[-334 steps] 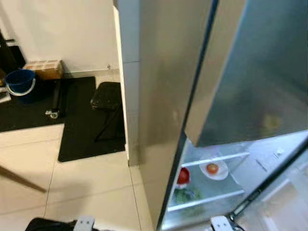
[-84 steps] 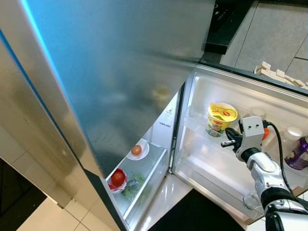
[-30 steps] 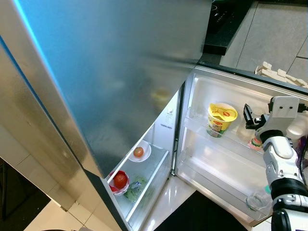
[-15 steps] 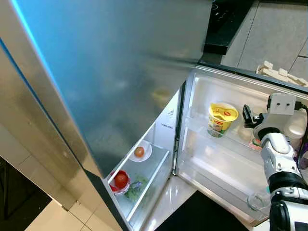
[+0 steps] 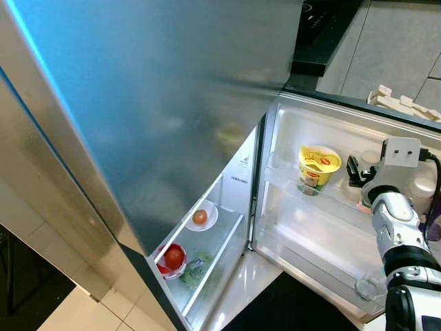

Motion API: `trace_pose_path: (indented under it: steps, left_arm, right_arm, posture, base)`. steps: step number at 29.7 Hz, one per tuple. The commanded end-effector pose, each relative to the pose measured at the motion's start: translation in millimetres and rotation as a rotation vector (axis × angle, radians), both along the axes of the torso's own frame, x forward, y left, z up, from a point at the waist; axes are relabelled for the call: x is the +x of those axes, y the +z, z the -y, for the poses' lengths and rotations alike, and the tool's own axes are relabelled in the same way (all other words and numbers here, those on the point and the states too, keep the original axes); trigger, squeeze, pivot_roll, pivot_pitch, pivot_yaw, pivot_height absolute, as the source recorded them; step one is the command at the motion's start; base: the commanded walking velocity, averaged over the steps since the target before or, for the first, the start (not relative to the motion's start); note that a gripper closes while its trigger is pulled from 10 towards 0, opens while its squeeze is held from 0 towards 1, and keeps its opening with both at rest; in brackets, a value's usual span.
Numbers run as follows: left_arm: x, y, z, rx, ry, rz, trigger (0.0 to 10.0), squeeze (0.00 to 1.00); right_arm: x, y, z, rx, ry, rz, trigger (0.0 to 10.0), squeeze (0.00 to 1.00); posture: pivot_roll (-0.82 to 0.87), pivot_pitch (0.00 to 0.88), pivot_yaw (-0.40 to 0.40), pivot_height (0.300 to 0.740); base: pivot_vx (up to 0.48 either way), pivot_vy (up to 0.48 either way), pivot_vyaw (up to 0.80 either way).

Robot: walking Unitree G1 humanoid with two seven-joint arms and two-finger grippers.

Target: Restocking fridge

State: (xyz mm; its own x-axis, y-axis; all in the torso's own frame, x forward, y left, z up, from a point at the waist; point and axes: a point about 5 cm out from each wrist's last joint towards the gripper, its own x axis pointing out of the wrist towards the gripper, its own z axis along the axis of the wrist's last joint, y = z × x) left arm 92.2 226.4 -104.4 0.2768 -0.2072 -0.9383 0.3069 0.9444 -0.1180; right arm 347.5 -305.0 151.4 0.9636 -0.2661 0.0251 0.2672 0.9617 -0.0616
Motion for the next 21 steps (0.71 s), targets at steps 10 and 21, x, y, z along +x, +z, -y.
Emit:
trace_pose_path:
  steps: [10, 21]
  left_arm:
    - [-4.1, 1.6, -11.0, 0.028, -0.007, -0.014, 10.0, 0.0]
    - [-1.4, 1.8, -9.6, 0.03, -0.012, -0.008, 10.0, 0.0]
  right_arm:
    - [2.2, -0.3, -2.4, 0.021, 0.005, -0.002, 0.6, 0.0]
    - [4.8, 6.3, -8.8, 0.078, 0.072, 0.06, 10.0, 0.0]
  posture:
    - [0.08, 0.052, 0.088, 0.74]
    - [0.07, 0.042, 0.086, 0.74]
  base:
    - [0.0, 0.0, 0.0]
    - [0.0, 0.0, 0.0]
